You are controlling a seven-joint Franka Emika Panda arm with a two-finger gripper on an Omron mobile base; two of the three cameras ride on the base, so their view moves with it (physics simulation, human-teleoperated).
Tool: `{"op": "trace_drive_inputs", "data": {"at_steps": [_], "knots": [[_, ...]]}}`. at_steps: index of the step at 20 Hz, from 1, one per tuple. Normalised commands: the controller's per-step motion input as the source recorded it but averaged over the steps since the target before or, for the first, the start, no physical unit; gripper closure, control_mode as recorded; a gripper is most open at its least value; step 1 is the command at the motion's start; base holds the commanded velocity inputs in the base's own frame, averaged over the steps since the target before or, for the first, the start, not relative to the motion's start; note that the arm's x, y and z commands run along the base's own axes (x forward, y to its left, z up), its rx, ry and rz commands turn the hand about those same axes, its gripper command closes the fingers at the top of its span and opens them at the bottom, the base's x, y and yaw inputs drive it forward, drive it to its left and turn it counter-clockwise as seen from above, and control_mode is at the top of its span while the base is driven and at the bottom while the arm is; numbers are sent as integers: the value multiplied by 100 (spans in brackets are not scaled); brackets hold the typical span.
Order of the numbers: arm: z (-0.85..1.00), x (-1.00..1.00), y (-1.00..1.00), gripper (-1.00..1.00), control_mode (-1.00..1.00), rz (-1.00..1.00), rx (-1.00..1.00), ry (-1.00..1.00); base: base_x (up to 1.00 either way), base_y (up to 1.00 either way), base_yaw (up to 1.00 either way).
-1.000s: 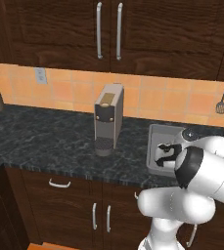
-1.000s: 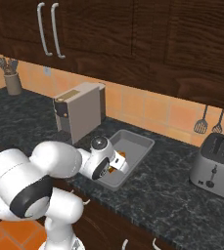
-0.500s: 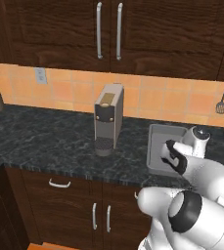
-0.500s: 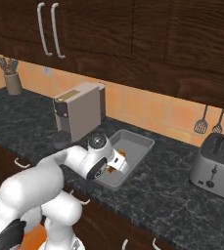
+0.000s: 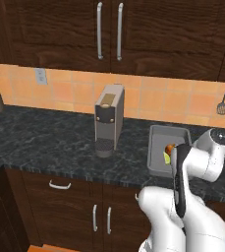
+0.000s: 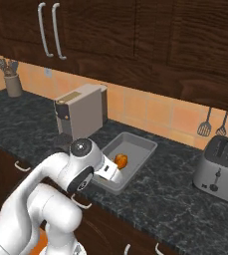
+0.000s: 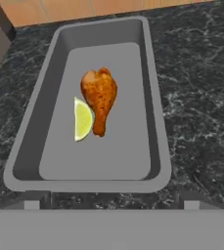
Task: Place one lemon wedge and one chicken drumstick in each tupperware on the nearby counter, to pack two identical lunches.
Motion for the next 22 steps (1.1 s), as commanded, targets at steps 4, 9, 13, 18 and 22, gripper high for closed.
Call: {"op": "trace_drive_inputs", "data": {"at_steps": [4,9,13,18,22], "knots": [[93,-81,15,-100,-100,0,0,-1,0,0,0],[72,-41,36,-100,-100,0,-1,0,0,0,0],[-2,-15,52,-100,-100,1,-10,0,0,0,0],[-7,-72,5,-100,-100,1,-1,-20,0,0,0],[-3,-25,2,-100,100,0,0,-8,-75,3,-8]]}}
